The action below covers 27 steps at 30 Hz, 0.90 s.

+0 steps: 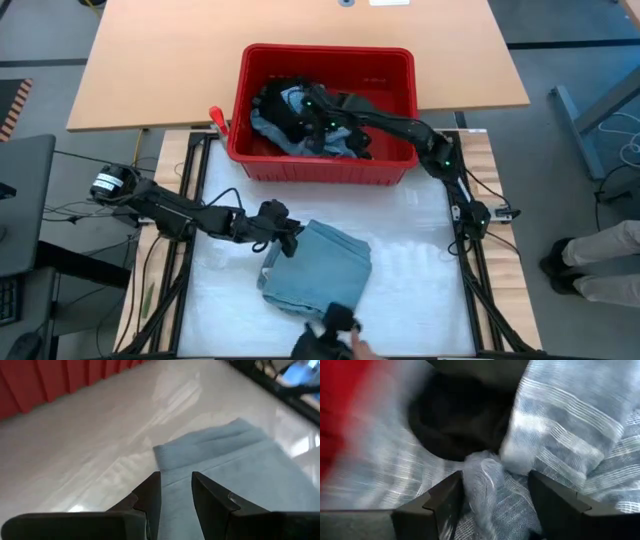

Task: Fold Laundry from Bin
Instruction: Adjust the blue and white patterned shirt in the red laundry bin

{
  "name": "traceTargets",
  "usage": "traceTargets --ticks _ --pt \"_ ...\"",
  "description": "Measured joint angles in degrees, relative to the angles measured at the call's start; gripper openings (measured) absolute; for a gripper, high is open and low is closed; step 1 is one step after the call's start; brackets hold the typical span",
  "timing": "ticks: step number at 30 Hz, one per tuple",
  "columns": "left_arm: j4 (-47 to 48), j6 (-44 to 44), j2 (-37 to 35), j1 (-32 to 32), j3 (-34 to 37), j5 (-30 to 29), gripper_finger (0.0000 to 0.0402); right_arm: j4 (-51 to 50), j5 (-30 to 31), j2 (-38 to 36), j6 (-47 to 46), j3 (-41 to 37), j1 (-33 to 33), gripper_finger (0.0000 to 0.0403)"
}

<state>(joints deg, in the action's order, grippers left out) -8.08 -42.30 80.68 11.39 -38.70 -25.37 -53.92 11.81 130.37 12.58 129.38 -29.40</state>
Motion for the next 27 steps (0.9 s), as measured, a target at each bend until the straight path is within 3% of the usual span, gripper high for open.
traceTargets --ticks 5,11,16,18,21,23,27 --pt "4.1 2.2 -1.2 -2.2 0.0 3.6 0.0095 -6.8 4.3 0.0 -1.5 0.1 -6.0 0.0202" --pt "9.9 3.3 -3.9 -2.7 0.0 5.6 0.0095 -11.2 2.9 -2.2 -4.2 -0.1 -14.9 0.0129" --pt "14.9 3.7 -7.2 -2.9 0.0 3.9 0.0095 -8.6 2.9 -7.4 -4.3 0.1 -20.3 0.0113" --pt "16.3 3.9 -8.7 -3.1 0.0 2.9 0.0095 -7.0 -1.6 -9.2 -5.3 0.0 -21.7 0.0115" --pt "16.7 5.7 -10.5 -3.7 0.0 1.1 0.0095 -3.5 -18.5 -12.1 -8.4 0.1 -22.2 0.0127" --pt "16.7 7.3 -11.0 -4.3 0.0 0.5 0.0095 -2.7 -26.3 -12.8 -9.3 0.2 -21.2 0.0144" --pt "16.5 8.7 -11.1 -6.6 0.0 0.6 0.0095 -6.3 -27.1 -11.4 -7.2 -0.5 -18.1 0.0198"
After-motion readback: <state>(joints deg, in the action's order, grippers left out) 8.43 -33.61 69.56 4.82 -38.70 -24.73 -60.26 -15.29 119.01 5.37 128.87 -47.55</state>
